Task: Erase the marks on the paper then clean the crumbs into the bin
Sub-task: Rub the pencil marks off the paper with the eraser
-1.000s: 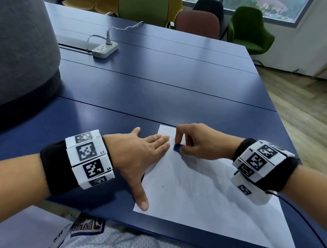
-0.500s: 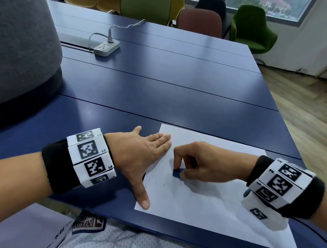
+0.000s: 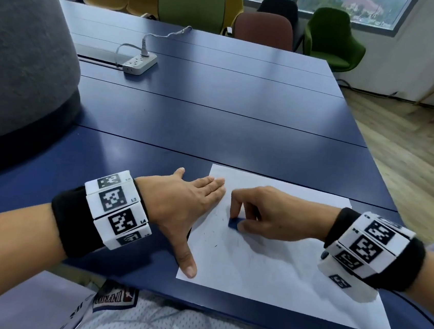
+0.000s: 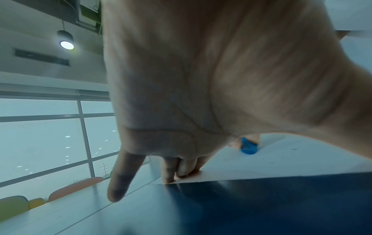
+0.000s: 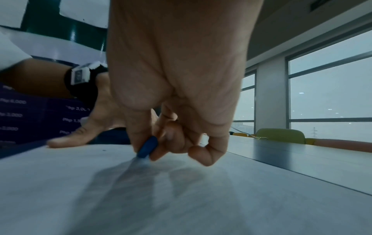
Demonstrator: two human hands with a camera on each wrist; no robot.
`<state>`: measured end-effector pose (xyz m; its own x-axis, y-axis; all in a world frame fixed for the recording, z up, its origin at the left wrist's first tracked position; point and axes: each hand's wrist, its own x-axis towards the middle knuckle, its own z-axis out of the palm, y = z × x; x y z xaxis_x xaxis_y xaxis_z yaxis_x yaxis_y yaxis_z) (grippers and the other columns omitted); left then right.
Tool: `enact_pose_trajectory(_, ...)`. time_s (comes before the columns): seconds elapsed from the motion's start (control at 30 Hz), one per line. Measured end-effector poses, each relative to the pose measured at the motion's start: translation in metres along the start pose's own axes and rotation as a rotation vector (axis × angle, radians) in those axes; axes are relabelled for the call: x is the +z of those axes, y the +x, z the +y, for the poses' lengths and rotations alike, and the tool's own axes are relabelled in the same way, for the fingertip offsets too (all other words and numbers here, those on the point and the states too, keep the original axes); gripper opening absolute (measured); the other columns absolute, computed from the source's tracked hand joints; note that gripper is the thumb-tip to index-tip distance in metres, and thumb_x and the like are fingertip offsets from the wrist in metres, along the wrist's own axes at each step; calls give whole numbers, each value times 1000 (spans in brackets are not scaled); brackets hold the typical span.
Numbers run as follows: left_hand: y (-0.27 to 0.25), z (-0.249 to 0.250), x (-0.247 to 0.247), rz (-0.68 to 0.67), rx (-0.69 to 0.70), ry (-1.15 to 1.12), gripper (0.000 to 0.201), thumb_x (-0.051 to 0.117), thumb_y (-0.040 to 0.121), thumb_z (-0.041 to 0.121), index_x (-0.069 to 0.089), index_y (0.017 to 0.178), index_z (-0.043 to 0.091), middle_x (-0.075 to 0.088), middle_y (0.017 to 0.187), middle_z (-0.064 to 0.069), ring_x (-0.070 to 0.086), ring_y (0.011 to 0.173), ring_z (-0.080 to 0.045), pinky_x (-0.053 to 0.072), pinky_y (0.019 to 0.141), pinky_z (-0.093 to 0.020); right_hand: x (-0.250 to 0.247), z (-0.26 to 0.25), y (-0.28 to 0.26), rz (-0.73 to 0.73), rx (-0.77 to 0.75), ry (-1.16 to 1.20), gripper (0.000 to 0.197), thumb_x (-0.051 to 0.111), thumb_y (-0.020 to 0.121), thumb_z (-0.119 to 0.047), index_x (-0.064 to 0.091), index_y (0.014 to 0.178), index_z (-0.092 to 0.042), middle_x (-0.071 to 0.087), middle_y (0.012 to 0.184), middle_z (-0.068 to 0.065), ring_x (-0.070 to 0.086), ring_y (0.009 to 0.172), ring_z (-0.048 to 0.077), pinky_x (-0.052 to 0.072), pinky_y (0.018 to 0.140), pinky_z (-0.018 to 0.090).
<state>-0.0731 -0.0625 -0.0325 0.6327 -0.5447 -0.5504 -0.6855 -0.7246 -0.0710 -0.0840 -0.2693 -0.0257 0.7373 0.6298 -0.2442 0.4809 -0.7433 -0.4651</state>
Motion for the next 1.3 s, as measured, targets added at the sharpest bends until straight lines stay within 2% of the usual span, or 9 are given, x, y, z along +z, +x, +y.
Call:
enact_pose_trajectory(0.1,-1,2,-1,-13,-1,6,154,67,48,88,-20,153,15,-27,159,4,-21,145,-6,5,117,-63,2,-11,-7,-156,-36,-4,6,64,88,-24,60,92,-26,50,61,-10,48,55,5,40,54,16)
enact_pose_trajectory(0.3,0,1,-1,-5,-1,-2,154,67,47,88,-20,153,16,-27,159,5,-20,146,-6,5,117,-63,1,-7,-3,14,-30,-26,6,63,88,-20,59,92,-20,50,58,-10,49,54,3,36,52,14)
enact_pose_trajectory(0.43,1,4,-4,-29,-5,24,154,67,49,87,-21,152,14,-27,159,3,-20,146,-9,5,117,-62,4,-16,-11,-171,-81,-18,7,63,89,-20,61,95,-22,50,60,-10,49,56,7,38,55,14)
enact_pose_trajectory(0.6,0,4,-3,-20,-3,24,154,68,49,86,-20,153,14,-26,160,3,-19,146,-8,6,117,-62,4,-5,-7,10,-60,-84,8,60,87,-20,56,92,-24,52,65,-12,49,57,4,33,55,13)
enact_pose_trajectory(0.77,-1,4,-4,-22,-3,25,153,68,50,86,-20,153,14,-26,160,3,-19,147,-9,7,117,-62,5,-14,-11,-184,-114,-35,7,62,89,-19,61,95,-22,53,64,-11,50,57,7,40,56,14)
enact_pose_trajectory(0.93,0,2,-2,5,1,21,155,68,48,87,-19,153,13,-24,160,4,-18,147,-7,8,116,-63,-13,12,23,86,13,-106,9,64,87,-25,60,93,-18,50,59,-11,50,52,-2,36,49,10)
enact_pose_trajectory(1.03,-1,2,-2,9,6,30,154,66,49,88,-19,153,13,-25,160,4,-18,146,-7,8,116,-63,-24,29,40,163,93,-140,8,61,89,-23,57,94,-18,52,62,-11,49,54,3,36,55,18)
enact_pose_trajectory(1.13,-1,0,0,18,11,21,154,66,49,88,-19,153,13,-25,160,5,-19,146,-6,7,116,-63,-21,28,38,143,75,-87,8,63,88,-21,58,93,-17,50,60,-10,49,52,1,35,51,13)
enact_pose_trajectory(1.3,2,0,0,12,17,22,156,65,47,90,-21,152,14,-25,160,6,-18,147,-7,8,116,-63,-13,12,26,5,-7,-48,12,67,87,-26,63,93,-17,47,57,-10,47,51,2,37,50,12)
